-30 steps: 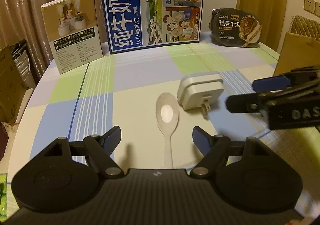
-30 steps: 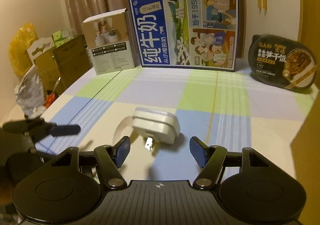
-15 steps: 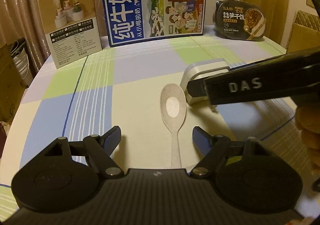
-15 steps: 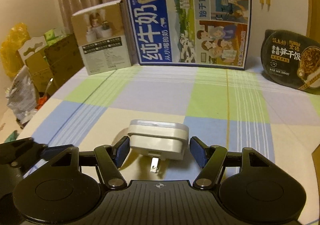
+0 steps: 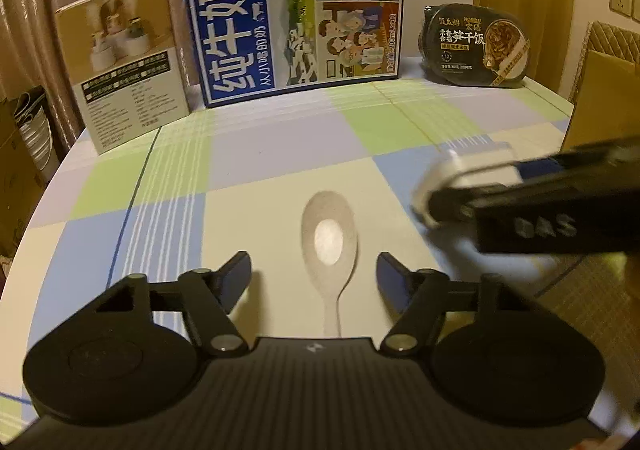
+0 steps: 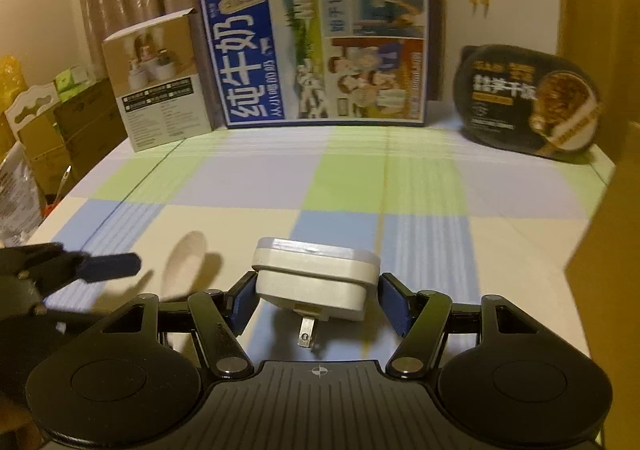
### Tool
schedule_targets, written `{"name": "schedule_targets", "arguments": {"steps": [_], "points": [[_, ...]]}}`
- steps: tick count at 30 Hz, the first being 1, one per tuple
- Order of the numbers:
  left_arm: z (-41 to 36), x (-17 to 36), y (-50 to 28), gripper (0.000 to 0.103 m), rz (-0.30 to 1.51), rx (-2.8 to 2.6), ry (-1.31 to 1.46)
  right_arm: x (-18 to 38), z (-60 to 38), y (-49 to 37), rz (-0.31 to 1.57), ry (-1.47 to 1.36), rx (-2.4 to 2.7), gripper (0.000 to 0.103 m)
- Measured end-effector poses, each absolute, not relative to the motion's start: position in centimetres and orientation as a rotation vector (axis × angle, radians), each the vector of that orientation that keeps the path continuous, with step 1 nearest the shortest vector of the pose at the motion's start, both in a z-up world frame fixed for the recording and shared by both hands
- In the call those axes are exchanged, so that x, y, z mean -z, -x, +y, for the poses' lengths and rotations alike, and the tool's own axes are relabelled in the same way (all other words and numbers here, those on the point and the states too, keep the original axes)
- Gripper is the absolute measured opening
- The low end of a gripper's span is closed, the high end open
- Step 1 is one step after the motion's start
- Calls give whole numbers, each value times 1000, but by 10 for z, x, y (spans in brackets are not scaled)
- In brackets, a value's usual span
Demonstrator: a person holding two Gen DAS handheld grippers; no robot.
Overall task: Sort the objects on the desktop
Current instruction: 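Grasp the white spoon with the left gripper while the right gripper grasps the white plug, then lift the spoon and plug and carry them toward the cardboard box with both grippers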
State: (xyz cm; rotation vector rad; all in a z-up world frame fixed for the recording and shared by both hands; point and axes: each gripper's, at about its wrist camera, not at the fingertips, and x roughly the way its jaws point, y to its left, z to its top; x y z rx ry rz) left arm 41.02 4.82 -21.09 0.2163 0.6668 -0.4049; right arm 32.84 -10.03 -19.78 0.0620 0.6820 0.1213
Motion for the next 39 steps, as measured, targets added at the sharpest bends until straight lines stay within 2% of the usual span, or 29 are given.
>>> {"name": "schedule_targets", "arguments": {"steps": [4, 6, 10, 17, 26, 33, 39], "points": [[39, 215, -416, 58, 661, 410, -209, 198, -108, -318, 675, -66, -111, 62], [35, 218, -420, 52, 667, 414, -209, 198, -111, -314, 672, -72, -105, 62], [33, 217, -421, 28, 668, 419, -188, 197, -113, -307, 673, -70, -110, 62], [35, 207, -394, 27, 735, 411, -203, 190, -119, -268, 679, -70, -126, 61], [39, 183, -306, 27, 809, 475, -162, 175, -134, -170, 720, -83, -157, 62], [37, 188, -235, 27, 858, 485, -85, 180, -145, -107, 766, -41, -179, 62], [24, 200, -206, 27, 813, 446, -134, 190, -142, -93, 725, 24, -205, 62]]}}
